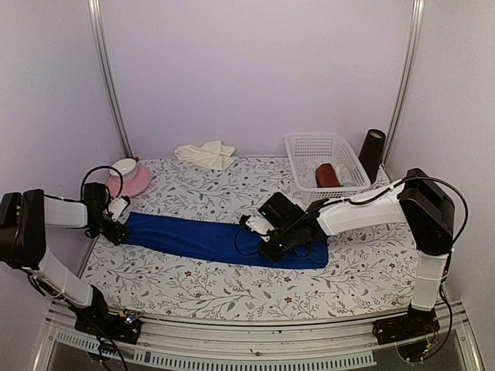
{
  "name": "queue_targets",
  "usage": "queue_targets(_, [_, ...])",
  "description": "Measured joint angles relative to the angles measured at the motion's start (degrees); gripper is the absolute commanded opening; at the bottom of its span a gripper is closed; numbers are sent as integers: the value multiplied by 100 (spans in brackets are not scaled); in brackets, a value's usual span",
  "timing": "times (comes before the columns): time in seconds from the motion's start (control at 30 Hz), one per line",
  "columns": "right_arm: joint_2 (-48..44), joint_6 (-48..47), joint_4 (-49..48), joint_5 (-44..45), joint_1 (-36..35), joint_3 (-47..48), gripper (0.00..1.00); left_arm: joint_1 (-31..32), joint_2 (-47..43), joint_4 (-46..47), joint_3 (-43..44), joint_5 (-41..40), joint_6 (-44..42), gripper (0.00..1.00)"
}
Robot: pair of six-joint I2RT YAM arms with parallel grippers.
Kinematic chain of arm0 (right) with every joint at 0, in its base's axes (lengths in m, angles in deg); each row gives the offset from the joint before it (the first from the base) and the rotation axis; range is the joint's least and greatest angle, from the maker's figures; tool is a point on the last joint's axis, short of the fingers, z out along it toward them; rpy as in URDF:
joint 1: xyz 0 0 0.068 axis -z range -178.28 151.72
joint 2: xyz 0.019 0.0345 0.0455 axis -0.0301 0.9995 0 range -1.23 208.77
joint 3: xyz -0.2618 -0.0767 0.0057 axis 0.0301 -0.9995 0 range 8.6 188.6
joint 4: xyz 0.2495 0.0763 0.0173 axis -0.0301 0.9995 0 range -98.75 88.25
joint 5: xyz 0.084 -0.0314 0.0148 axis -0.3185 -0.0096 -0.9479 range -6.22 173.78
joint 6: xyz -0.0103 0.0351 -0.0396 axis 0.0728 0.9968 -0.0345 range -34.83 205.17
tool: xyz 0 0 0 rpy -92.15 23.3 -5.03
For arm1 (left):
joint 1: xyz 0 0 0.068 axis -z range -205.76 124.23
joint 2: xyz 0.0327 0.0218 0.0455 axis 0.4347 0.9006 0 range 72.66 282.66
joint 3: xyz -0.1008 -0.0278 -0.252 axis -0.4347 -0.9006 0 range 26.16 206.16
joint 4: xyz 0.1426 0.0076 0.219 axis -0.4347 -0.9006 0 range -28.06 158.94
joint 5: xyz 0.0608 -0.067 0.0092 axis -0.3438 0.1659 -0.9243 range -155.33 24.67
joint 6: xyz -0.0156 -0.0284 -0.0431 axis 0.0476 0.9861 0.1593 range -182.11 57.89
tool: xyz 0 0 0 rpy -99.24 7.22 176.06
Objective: Roll the towels
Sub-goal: Smooth out the towel at the center of the board.
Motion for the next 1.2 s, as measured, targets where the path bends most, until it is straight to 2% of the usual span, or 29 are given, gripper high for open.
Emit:
queue_targets(0.37, [70, -24, 11, -42, 0, 24, 18, 0, 2, -9, 7, 7, 24, 97])
queue_targets(0.43, [168, -26, 26, -42, 0, 83, 23, 0, 4, -13, 9, 7, 33, 97])
queue_targets(0.8, [295, -42, 28, -57, -39, 195, 25, 0, 22, -4, 13, 9, 48, 97])
queue_targets(1.03, [295, -63, 26, -122, -72, 184, 25, 0, 24, 4, 13, 9, 48, 97])
queue_targets(1.2, [295, -72, 26, -120, -72, 184, 21, 0, 26, 7, 13, 9, 48, 97])
